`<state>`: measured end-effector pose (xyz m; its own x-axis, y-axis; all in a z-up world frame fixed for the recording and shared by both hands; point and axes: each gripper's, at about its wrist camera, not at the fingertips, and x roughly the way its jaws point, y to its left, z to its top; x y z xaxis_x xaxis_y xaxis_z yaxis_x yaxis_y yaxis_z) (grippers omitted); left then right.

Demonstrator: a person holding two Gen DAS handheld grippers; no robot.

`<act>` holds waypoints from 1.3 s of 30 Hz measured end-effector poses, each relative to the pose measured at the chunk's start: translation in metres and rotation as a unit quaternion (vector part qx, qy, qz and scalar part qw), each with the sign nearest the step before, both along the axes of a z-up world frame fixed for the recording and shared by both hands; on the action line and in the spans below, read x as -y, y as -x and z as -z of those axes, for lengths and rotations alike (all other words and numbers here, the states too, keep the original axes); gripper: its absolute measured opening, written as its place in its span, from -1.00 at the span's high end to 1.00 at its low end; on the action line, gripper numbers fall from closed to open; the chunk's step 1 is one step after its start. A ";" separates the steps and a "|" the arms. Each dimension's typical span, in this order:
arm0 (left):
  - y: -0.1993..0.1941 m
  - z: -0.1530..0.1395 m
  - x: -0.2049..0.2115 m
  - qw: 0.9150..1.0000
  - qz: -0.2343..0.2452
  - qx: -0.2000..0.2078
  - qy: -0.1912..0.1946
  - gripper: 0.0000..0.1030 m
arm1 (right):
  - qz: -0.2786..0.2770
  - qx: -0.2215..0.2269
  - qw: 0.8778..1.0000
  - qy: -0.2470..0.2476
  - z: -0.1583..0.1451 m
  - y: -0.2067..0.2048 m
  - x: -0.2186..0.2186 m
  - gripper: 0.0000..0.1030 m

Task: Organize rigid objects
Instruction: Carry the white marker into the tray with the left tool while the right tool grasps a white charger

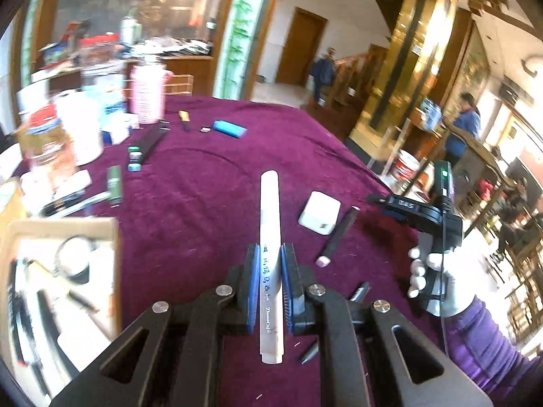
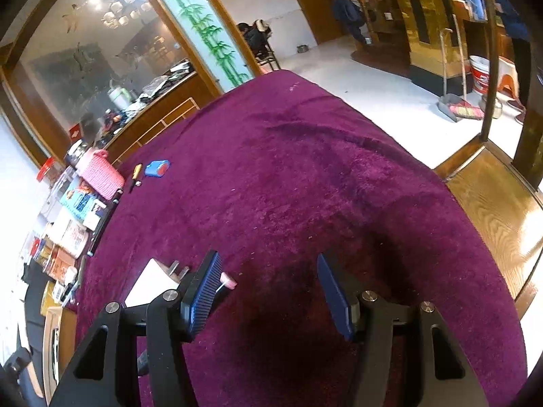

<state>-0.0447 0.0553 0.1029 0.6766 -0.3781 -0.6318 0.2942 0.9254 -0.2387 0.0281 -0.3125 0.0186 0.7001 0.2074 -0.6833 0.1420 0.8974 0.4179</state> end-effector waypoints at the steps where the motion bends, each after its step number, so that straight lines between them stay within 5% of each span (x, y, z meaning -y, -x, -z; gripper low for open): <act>1: 0.003 0.000 -0.008 1.000 -0.006 -0.002 0.004 0.77 | -0.003 0.003 1.000 0.005 -0.002 0.001 -0.003 -0.21; 6: 0.027 -0.001 -0.048 0.999 -0.035 -0.004 0.023 0.77 | -0.042 0.001 0.998 -0.047 -0.022 0.005 -0.023 -0.22; 9: 0.043 -0.003 -0.073 0.998 -0.053 0.004 0.034 0.77 | -0.078 -0.016 0.995 -0.066 -0.032 -0.004 -0.047 -0.52; 11: 0.052 -0.005 -0.085 0.997 -0.062 0.012 0.039 0.77 | -0.101 -0.051 0.991 -0.066 -0.029 -0.017 -0.067 -0.52; 21: 0.086 0.011 -0.168 0.989 -0.141 0.009 0.033 0.77 | -0.053 -0.165 0.984 0.050 0.001 -0.061 -0.140 -0.56; 23: 0.087 0.018 -0.181 0.987 -0.155 0.002 0.034 0.77 | -0.044 -0.166 0.983 0.071 0.002 -0.066 -0.147 -0.52; 26: 0.093 0.027 -0.200 0.984 -0.177 -0.012 0.037 0.77 | -0.036 -0.171 0.976 0.133 0.005 -0.069 -0.159 -0.08; 27: 0.095 0.030 -0.206 0.982 -0.184 -0.017 0.036 0.77 | -0.043 -0.168 0.976 0.135 0.004 -0.068 -0.159 -0.07; 34: 0.099 0.053 -0.228 0.974 -0.216 -0.065 0.028 0.76 | -0.079 -0.135 0.986 0.062 -0.011 -0.040 -0.153 -0.06; 39: 0.091 0.073 -0.231 0.966 -0.228 -0.119 0.034 0.76 | -0.158 -0.092 0.983 0.024 -0.042 0.001 -0.194 -0.07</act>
<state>-0.1354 0.2867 0.0299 0.6206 -0.1206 -0.7748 -0.2120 0.9255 -0.3138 0.0268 -0.1184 0.0610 0.4701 0.3593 -0.8061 -0.0776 0.9267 0.3678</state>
